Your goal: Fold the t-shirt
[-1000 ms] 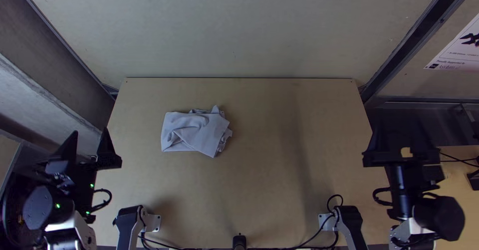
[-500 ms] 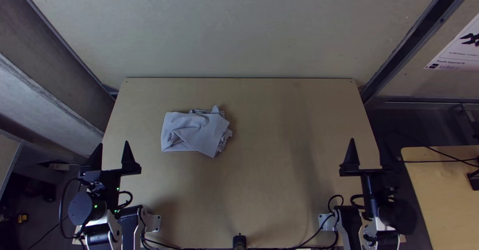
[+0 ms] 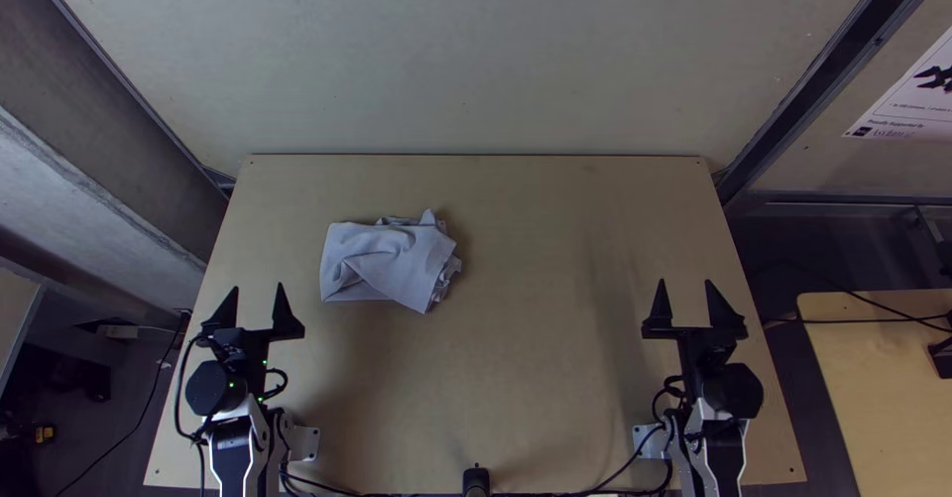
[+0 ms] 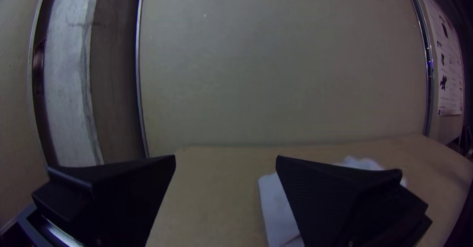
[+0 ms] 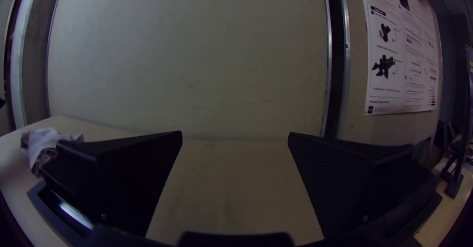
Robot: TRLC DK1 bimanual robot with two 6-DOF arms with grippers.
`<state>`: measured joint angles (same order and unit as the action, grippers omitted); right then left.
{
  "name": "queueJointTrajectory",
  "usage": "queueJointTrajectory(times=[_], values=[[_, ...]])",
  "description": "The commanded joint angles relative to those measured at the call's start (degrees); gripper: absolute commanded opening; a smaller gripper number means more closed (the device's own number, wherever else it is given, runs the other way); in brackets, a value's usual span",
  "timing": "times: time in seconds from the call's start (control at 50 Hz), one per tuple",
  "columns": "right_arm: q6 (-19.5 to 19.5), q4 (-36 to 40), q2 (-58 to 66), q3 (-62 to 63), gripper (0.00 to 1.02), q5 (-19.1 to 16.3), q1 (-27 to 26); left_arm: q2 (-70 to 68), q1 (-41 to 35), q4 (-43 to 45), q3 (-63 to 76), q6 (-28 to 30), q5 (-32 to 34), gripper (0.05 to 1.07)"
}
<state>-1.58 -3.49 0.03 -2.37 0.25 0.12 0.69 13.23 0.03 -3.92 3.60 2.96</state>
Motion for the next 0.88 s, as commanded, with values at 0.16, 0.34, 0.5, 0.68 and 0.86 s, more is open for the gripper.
queueJointTrajectory(times=[0.16, 0.34, 0.5, 0.68, 0.86], values=[[0.62, 4.63, -0.12, 1.84, 0.98, 0.72, -1.17, -0.69, -0.49, -0.21, 3.75, 2.56, -0.15, 1.03], [0.53, 4.37, -0.21, 1.84, 0.98, 0.72, -1.7, -0.69, -0.49, -0.3, 3.75, 2.47, -0.15, 1.03], [0.53, 4.45, -0.21, 1.84, 0.98, 0.72, -1.7, -0.69, -0.49, -0.3, 3.75, 2.47, -0.15, 1.03], [0.53, 4.45, -0.21, 1.84, 0.98, 0.72, -1.61, -0.69, -0.49, -0.3, 3.75, 2.56, -0.24, 1.03], [0.53, 4.37, -0.21, 1.84, 0.98, 0.72, -1.7, -0.69, -0.49, -0.3, 3.75, 2.47, -0.24, 1.03]])
